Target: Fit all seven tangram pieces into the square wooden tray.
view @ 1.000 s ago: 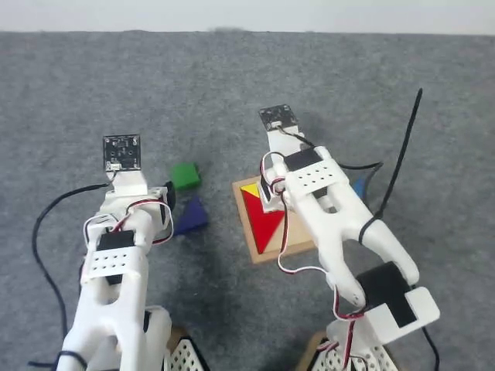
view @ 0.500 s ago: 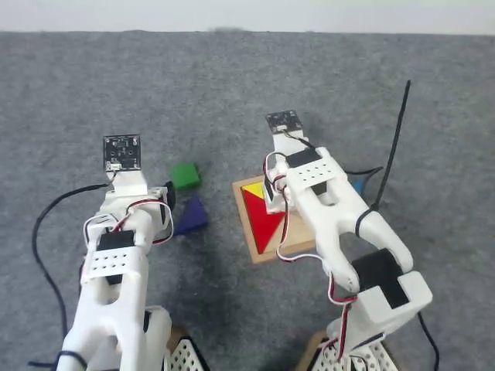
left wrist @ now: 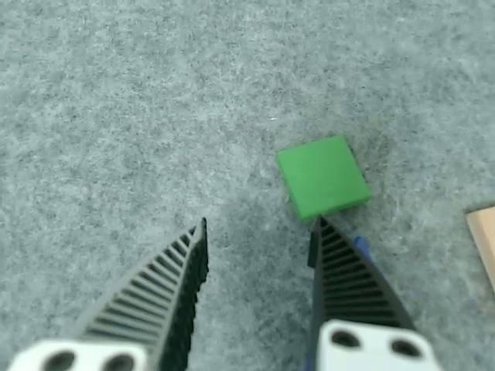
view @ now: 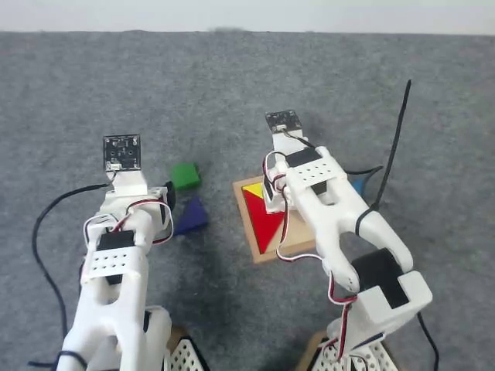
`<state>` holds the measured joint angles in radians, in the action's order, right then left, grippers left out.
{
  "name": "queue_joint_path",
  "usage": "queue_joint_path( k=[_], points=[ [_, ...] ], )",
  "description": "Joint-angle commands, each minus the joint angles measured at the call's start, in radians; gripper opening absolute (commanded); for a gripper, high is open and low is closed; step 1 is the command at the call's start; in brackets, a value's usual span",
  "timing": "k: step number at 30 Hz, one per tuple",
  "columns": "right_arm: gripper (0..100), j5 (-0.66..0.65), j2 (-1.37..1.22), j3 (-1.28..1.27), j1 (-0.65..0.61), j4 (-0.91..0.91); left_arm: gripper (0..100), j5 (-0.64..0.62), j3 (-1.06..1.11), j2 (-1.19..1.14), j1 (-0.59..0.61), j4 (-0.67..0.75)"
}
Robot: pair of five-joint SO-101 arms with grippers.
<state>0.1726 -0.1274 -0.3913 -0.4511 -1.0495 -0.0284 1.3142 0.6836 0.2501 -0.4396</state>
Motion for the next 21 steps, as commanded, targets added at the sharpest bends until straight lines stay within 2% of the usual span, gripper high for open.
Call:
queue_joint_path(
  k=[1, 6, 11, 15, 21],
  points=[
    [21.9, -0.043, 0.008, 0.055, 0.018, -0.013, 21, 0.011, -0.008, 0.026, -0.006, 0.023],
    [21.7, -0.055, 0.081, 0.041, 0.015, -0.018, 21, 0.011, -0.008, 0.026, -0.008, 0.023],
    [21.1, -0.092, 0.338, -0.126, 0.019, 0.05, 21, 0.011, -0.008, 0.026, -0.008, 0.023],
    [13.0, -0.132, 0.499, -0.318, 0.021, 0.128, 21, 0.011, -0.008, 0.026, -0.008, 0.023],
    [8.6, -0.153, 0.441, -0.388, 0.021, 0.168, 21, 0.011, -0.007, 0.025, -0.008, 0.023]
  ],
)
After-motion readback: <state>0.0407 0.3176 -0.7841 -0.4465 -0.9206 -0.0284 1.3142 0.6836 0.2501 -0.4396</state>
